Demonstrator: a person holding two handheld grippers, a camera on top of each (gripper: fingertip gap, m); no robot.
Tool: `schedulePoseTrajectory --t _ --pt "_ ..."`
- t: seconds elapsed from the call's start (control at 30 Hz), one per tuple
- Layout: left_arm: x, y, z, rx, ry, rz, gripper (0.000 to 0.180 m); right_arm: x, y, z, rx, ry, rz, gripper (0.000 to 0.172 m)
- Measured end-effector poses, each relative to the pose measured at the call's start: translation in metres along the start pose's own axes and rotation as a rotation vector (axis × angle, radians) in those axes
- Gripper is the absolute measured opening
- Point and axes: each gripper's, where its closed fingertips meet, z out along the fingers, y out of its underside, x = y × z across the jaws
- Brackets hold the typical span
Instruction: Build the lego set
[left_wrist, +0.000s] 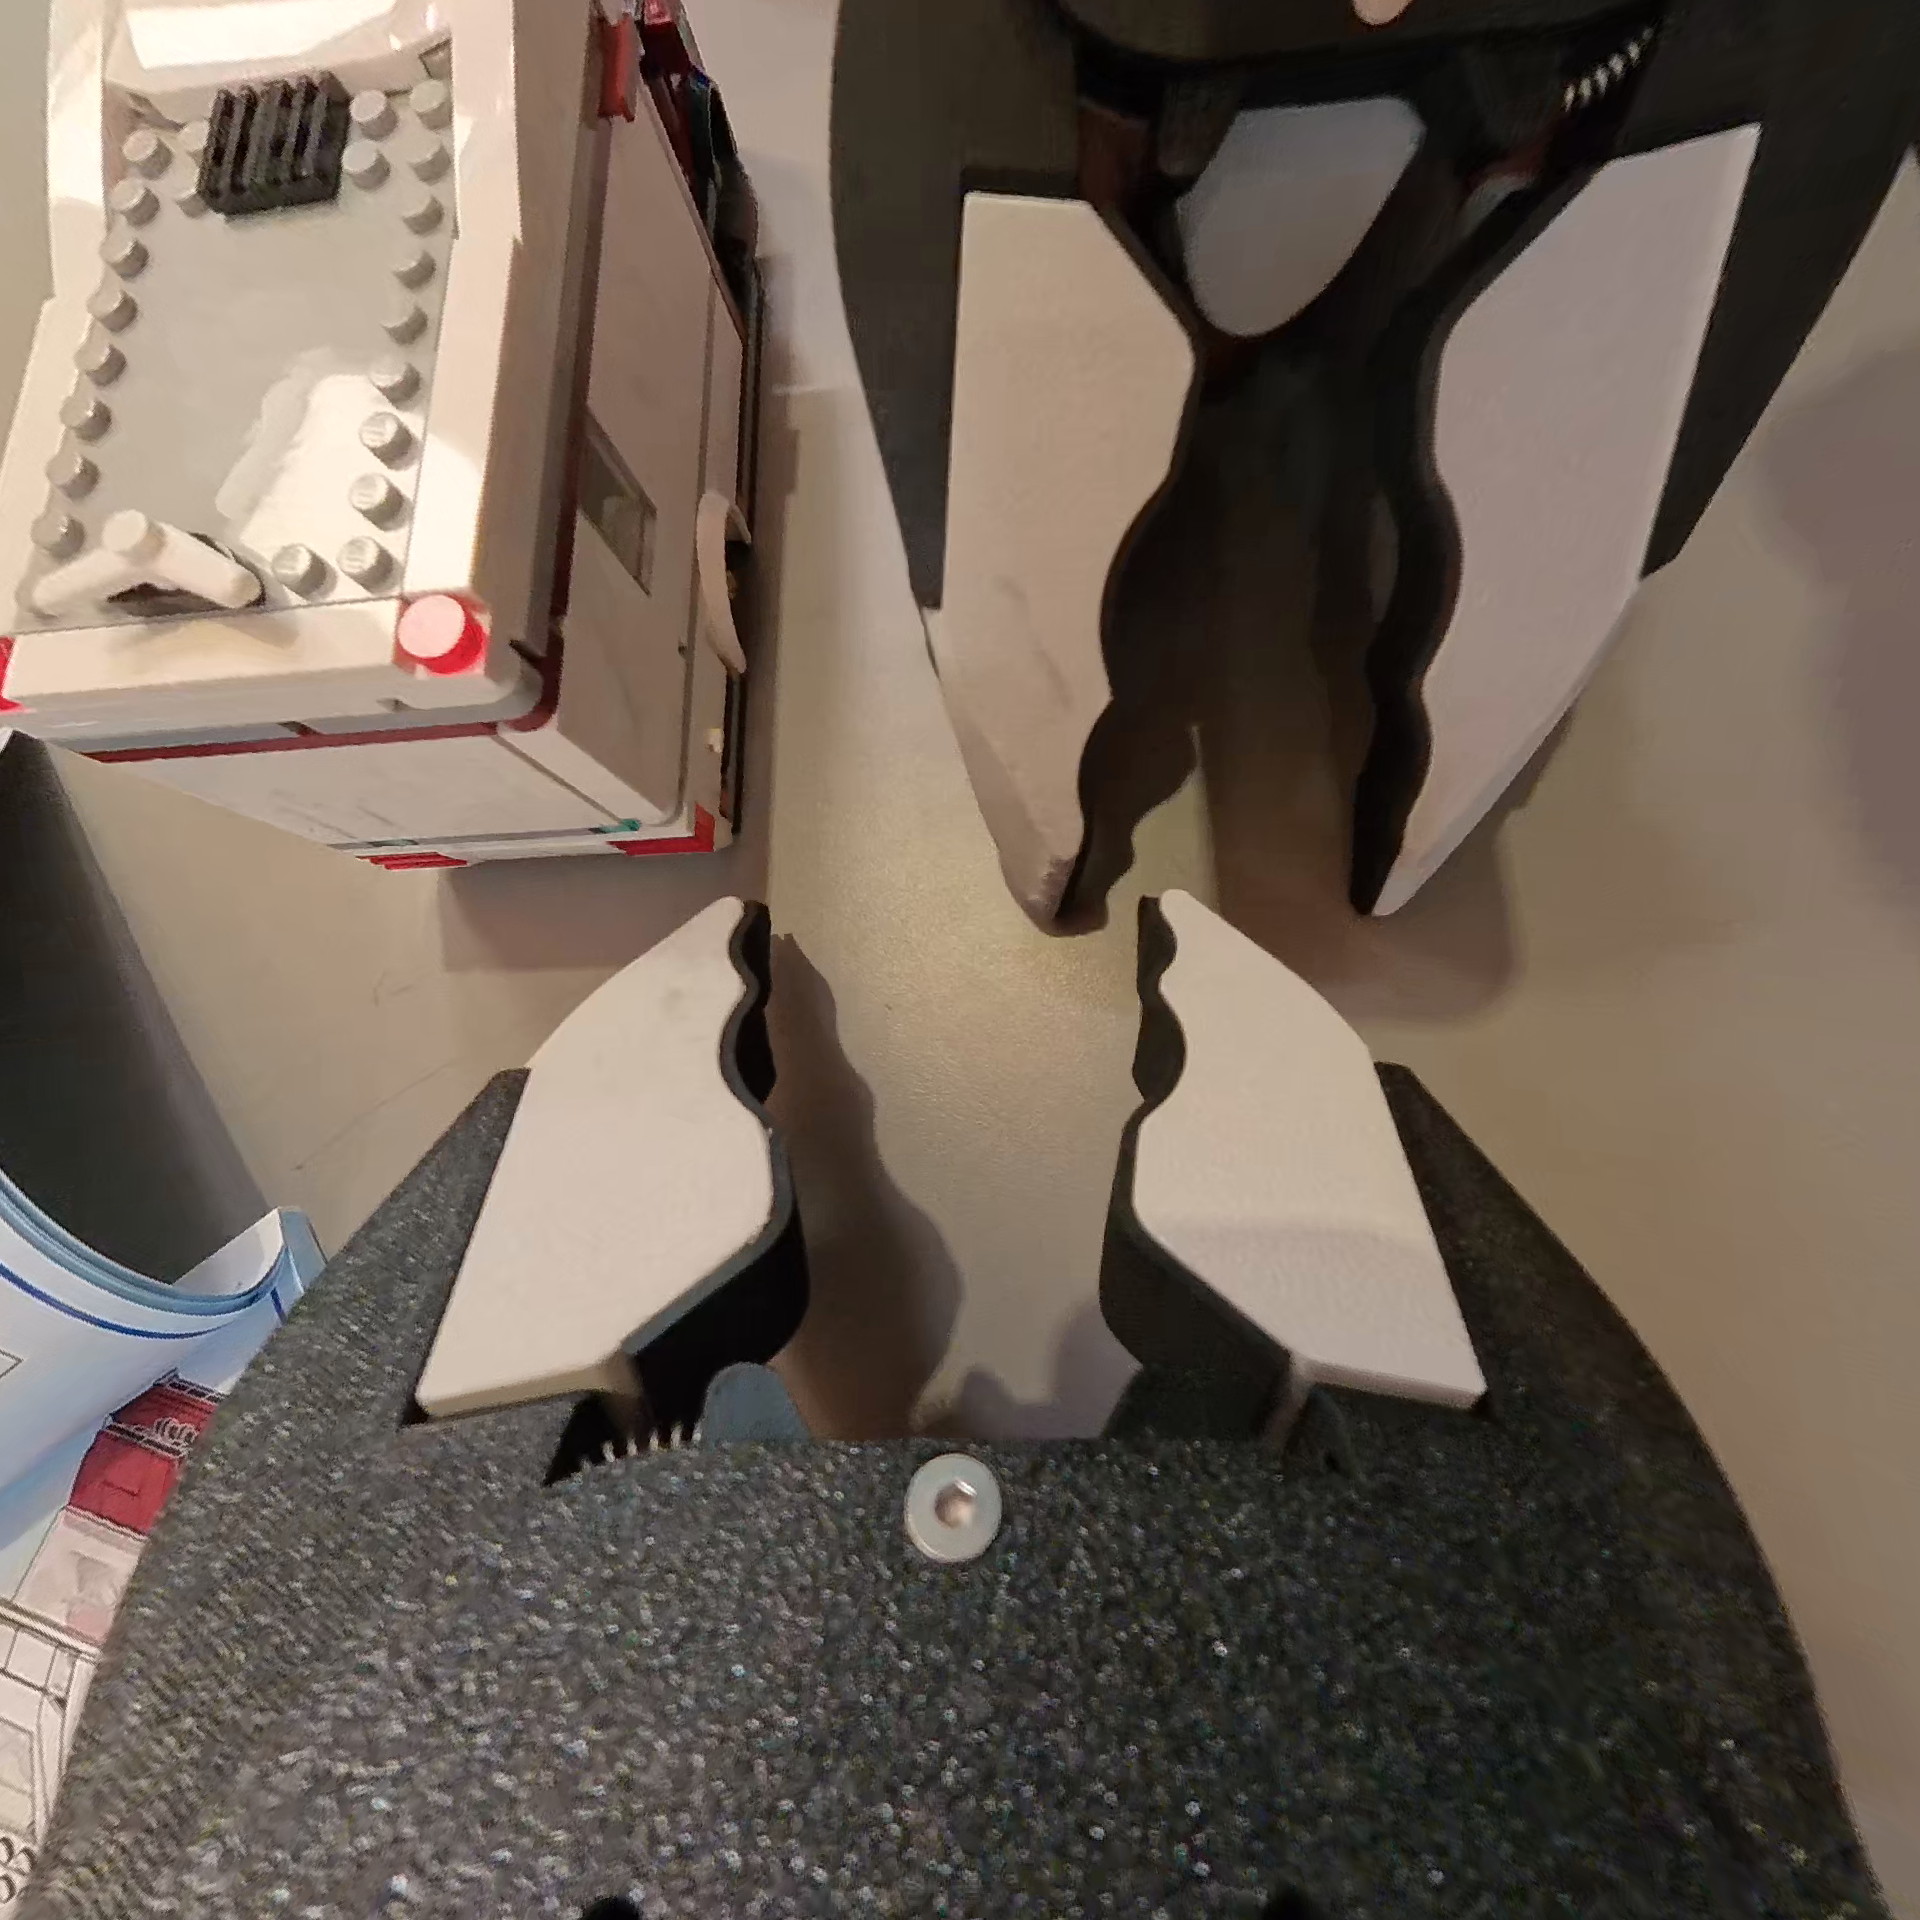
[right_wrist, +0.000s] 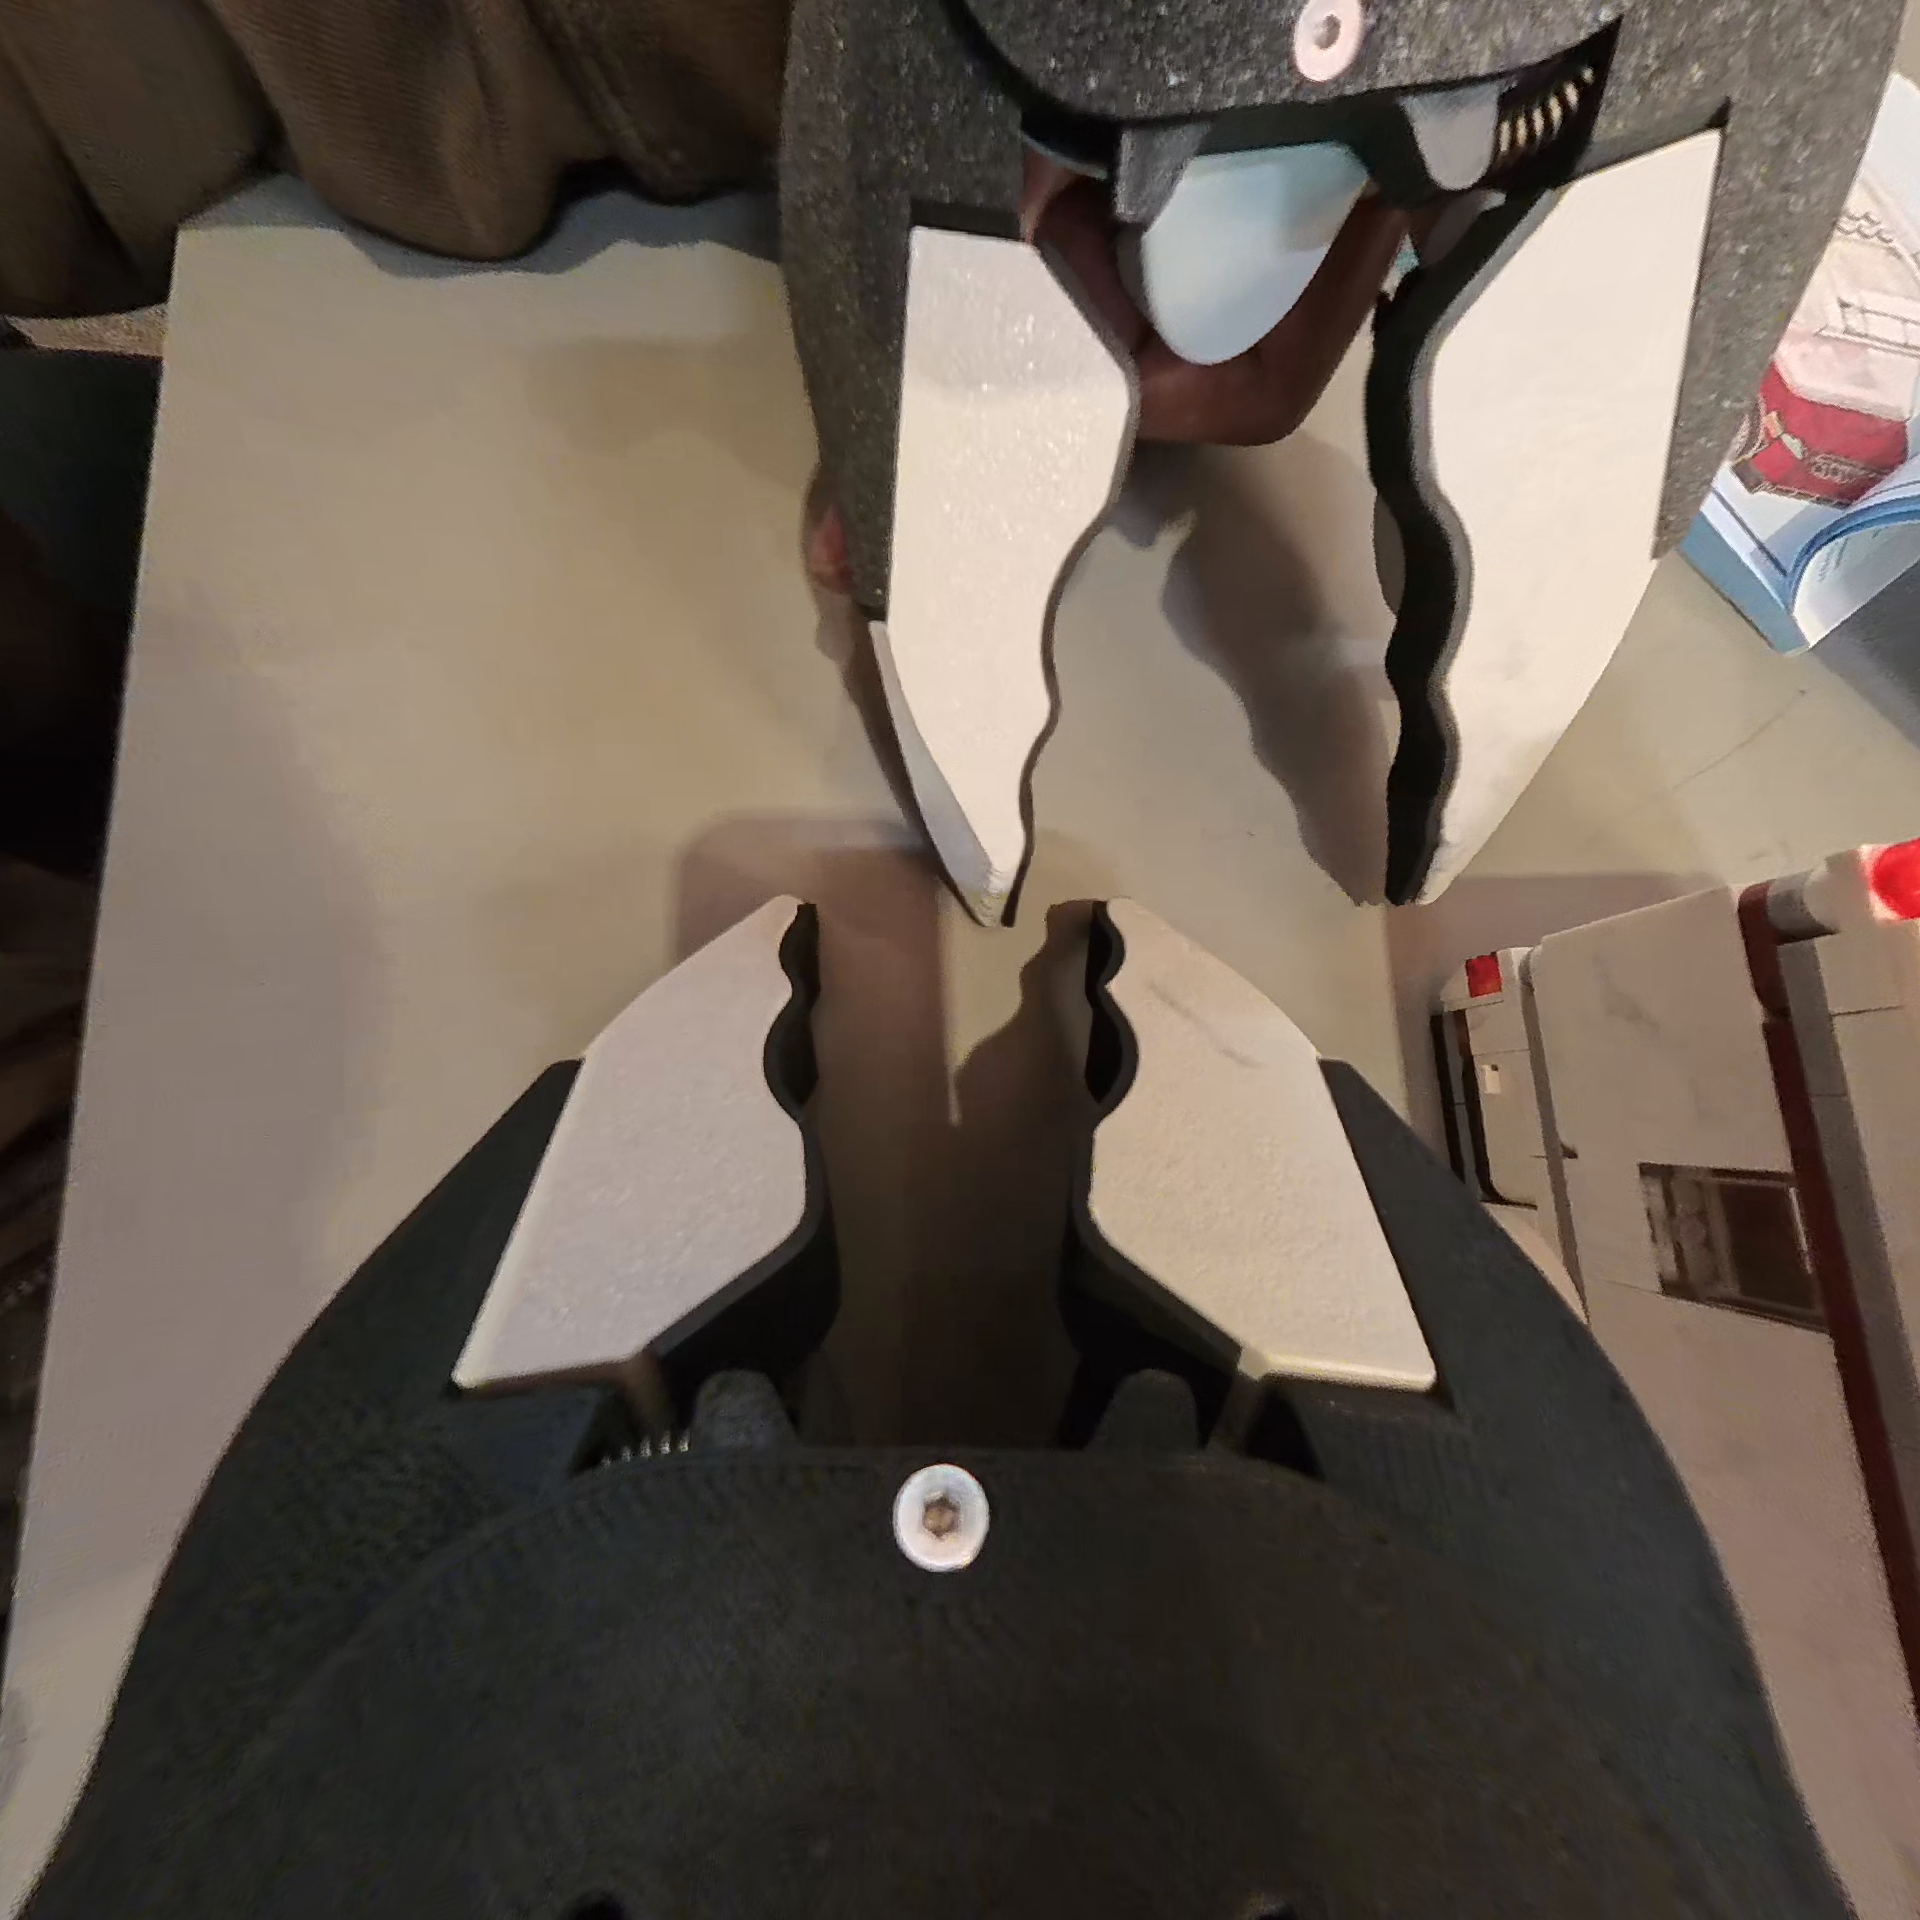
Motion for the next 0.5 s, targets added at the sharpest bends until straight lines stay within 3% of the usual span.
schedulePoseTrajectory --t 0.13,0.23,0.37,0.5 --pt "-0.001 0.0 0.0 0.001 -0.007 0.002 0.069 -0.009 -0.006 -0.008 0.063 0.002 -0.079 0.051" --pt "-0.001 0.0 -0.001 0.003 -0.013 0.004 0.069 -0.013 -0.006 -0.036 0.148 0.063 -0.126 0.043" --pt "0.0 0.0 -0.001 0.004 -0.01 0.006 0.068 -0.015 0.015 -0.11 0.171 0.113 -0.035 0.038" --pt "0.0 0.0 -0.001 0.002 -0.009 0.005 0.068 0.025 0.068 -0.217 0.015 0.321 0.093 0.036"
